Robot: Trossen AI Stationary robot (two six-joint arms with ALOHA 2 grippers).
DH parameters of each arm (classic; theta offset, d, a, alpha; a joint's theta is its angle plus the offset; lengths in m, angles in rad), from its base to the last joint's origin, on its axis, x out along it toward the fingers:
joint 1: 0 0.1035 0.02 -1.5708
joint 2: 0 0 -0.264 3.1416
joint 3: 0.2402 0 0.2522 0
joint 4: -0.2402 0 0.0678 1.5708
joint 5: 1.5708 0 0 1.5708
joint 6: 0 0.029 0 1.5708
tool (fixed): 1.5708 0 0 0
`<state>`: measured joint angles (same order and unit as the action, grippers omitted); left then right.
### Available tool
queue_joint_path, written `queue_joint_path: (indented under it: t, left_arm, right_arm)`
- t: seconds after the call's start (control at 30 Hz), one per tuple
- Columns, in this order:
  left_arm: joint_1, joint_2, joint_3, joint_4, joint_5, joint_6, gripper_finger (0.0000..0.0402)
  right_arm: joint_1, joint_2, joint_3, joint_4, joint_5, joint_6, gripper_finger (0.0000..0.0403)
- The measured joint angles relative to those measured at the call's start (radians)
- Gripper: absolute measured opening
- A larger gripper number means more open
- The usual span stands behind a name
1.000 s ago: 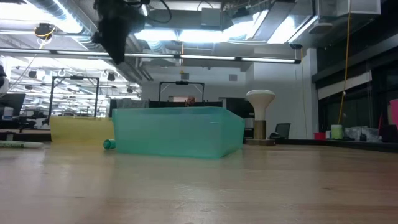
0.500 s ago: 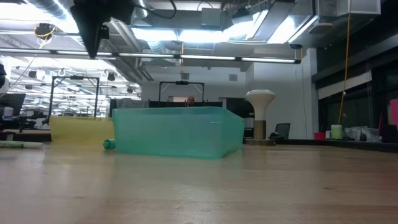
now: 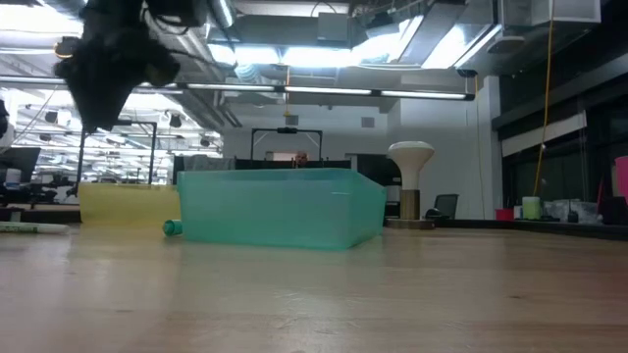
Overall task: Pick & Place Markers
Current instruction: Put the green marker pen into the yellow bin
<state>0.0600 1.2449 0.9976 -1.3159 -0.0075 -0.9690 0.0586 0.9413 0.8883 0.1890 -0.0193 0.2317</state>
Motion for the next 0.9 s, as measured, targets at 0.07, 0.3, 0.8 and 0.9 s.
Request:
queue_joint_path:
  t: [0.07,0.3,0.8,0.9]
  left_arm:
    - [-0.01,-0.008,-0.038,0.011,-0.005,-0.087,0.0184]
    - [-0.066,-0.012,-0.136,0.074,0.055,0.058,0.0205]
    - [-0.177,-0.011,-0.299,0.23,0.029,0.326,0.0205]
    - [-0.205,-0.011,-0.329,0.297,0.033,0.344,0.0205]
  right_arm:
    - [0.0,0.0,0.0,0.0,0.0,-0.003,0.0116]
    - [0.0,0.0,0.0,0.0,0.0,-0.003,0.0116]
    - [0.0,0.0,0.0,0.0,0.0,0.003,0.0116]
    - [0.0,0.0,0.0,0.0,0.0,0.013,0.0116]
